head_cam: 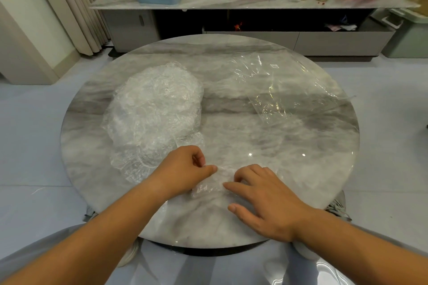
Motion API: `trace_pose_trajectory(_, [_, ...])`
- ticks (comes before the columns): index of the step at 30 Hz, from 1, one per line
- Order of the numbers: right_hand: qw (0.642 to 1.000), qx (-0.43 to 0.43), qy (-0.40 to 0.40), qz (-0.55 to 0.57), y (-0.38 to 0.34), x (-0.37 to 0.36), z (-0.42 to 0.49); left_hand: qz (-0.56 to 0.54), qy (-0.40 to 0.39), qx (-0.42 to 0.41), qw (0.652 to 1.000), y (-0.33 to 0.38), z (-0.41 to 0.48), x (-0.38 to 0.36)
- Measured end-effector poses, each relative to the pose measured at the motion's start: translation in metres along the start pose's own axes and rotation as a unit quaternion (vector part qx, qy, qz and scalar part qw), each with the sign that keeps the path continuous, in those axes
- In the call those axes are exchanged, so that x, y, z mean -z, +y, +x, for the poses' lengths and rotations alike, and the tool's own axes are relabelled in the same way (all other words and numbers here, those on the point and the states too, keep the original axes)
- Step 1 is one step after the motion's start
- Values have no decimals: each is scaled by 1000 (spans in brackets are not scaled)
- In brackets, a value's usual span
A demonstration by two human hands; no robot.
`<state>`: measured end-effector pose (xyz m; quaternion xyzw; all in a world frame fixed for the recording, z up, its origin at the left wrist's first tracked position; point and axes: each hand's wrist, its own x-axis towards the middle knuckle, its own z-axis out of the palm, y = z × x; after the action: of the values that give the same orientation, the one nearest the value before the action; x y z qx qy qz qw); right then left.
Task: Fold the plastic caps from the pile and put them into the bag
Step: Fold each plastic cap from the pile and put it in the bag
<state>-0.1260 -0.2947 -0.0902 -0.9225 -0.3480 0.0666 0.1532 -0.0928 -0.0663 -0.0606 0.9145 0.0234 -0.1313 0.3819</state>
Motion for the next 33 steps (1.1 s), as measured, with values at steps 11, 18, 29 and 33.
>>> trace_pose_trajectory(11, [999, 9, 27, -17, 0, 1, -4, -349, -108, 96, 926, 18, -6, -3])
trace_pose_trajectory(18, [983, -69, 136, 106, 8, 9, -11, -427, -129, 133, 885, 17, -8, -16])
trace_pose_trajectory(29, [993, -43, 100, -48, 12, 0, -15, -389, -133, 112, 905, 20, -11, -18])
trace_pose_trajectory(33, [992, -80, 93, -26, 21, -4, -18, -375, -134, 99, 912, 22, -12, -19])
